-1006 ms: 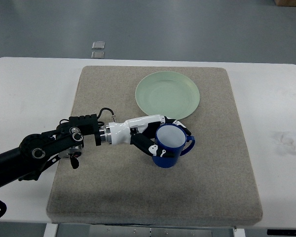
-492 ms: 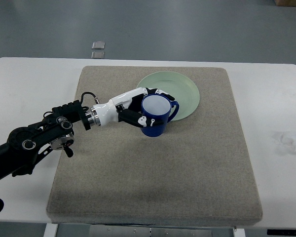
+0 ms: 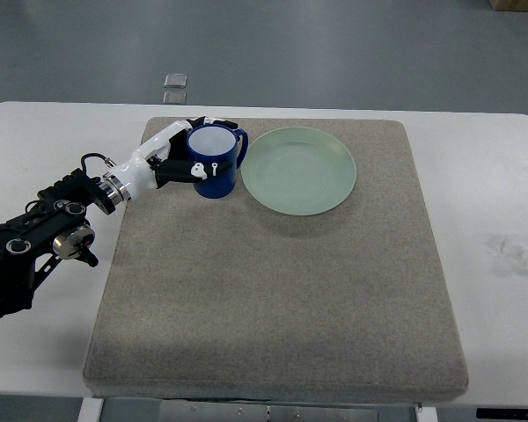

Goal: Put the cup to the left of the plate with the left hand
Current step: 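Lift the blue mug and carry it past the plate's near edge, then set the mug down beside the plate and open the left hand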

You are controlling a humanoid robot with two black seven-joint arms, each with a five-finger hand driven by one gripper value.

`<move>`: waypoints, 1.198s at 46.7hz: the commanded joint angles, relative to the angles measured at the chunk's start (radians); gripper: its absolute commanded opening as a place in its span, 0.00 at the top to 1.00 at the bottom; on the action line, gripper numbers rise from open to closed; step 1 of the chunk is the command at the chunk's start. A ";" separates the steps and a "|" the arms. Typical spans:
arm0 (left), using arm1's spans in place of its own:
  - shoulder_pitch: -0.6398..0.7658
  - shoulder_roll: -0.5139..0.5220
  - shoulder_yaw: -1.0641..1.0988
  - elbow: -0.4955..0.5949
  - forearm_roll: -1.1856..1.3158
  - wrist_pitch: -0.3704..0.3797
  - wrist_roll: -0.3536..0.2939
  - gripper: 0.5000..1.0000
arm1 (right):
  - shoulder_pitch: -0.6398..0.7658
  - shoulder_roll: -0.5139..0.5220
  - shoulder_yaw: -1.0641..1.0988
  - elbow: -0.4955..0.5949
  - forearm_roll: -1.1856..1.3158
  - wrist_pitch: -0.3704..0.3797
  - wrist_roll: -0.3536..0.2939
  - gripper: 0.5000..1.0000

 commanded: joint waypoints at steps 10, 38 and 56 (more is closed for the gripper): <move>-0.001 0.001 -0.002 0.078 -0.041 0.051 -0.021 0.95 | 0.000 0.000 0.000 0.000 0.000 0.000 0.000 0.14; 0.017 -0.011 0.011 0.131 -0.041 0.100 -0.053 0.92 | 0.000 0.000 0.000 0.000 0.000 0.000 0.000 0.14; 0.019 -0.016 0.006 0.128 -0.041 0.125 -0.052 0.68 | 0.000 0.000 0.000 0.000 0.000 0.000 0.000 0.14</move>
